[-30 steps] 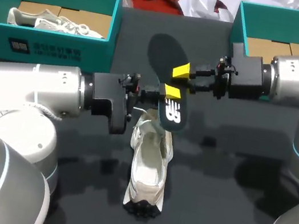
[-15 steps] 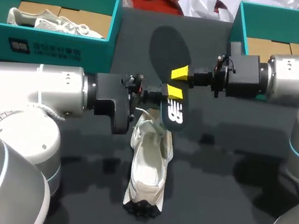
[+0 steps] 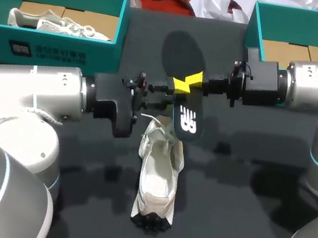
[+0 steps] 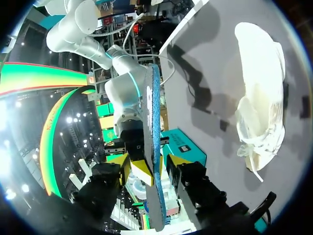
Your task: Take the shoe out of the shoebox, open the shoe tongue, remove and reinsert the insole, then place the shoe into the shoebox
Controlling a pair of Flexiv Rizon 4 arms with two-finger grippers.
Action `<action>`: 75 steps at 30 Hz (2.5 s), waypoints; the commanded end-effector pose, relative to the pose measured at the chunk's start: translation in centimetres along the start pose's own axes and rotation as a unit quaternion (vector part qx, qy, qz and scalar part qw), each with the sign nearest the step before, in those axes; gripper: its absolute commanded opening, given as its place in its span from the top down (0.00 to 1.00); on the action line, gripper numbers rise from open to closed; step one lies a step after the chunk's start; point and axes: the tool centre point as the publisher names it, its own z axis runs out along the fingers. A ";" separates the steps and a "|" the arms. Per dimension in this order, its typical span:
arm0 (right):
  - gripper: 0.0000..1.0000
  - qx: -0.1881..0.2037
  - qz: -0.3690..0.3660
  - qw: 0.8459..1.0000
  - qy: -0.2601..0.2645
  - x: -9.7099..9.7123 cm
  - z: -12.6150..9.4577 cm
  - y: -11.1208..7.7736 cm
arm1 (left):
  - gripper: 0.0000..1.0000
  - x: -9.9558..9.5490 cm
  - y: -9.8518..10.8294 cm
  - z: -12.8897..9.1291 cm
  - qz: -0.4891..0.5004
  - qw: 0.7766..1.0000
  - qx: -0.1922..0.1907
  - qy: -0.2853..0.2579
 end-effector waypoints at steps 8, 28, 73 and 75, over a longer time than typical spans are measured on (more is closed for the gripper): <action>1.00 -0.005 0.009 1.000 -0.001 -0.7 -0.5 -1.3 | 0.00 -2.9 2.1 -6.5 0.081 0.997 0.016 0.012; 1.00 0.002 0.006 1.000 0.005 -0.8 -0.5 -1.4 | 0.00 -4.8 6.7 -5.9 0.098 0.948 0.109 0.282; 1.00 0.002 0.006 1.000 0.005 -0.8 -0.5 -1.4 | 0.00 -9.8 8.9 3.3 0.053 0.751 0.187 0.631; 1.00 0.002 0.006 1.000 0.005 -0.8 -0.5 -1.4 | 0.00 -9.7 8.6 3.4 0.055 0.743 0.188 0.640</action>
